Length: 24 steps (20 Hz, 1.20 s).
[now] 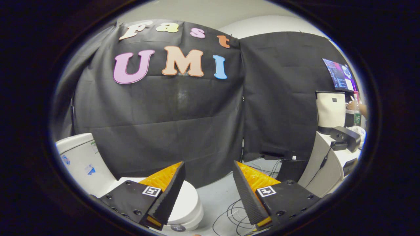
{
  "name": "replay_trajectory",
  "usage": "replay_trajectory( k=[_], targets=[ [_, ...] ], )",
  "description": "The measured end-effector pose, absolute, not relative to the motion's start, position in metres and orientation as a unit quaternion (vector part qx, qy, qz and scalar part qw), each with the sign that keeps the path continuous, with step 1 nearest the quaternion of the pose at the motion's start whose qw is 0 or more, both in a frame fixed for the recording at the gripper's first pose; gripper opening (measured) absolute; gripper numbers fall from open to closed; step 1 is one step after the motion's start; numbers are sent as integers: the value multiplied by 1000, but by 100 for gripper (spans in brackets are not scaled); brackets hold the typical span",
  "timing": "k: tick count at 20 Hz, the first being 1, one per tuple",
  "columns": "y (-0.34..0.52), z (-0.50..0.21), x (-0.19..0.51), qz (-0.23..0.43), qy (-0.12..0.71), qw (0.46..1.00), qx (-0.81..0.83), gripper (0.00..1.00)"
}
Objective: Open the toilet lid.
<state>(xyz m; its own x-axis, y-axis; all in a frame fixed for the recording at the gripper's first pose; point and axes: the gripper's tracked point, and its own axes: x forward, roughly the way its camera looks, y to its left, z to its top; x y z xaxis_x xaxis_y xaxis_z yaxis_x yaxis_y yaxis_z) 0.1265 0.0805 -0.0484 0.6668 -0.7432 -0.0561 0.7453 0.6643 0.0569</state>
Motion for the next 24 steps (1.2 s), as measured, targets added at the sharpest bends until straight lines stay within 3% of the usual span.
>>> replay_trajectory(
  k=[12,19,24],
  targets=[
    [91,-105,148,-399,2,895,201,89],
    [123,-147,153,-417,-35,839,347,87],
    [154,-206,139,-439,-18,782,443,85]
  ],
)
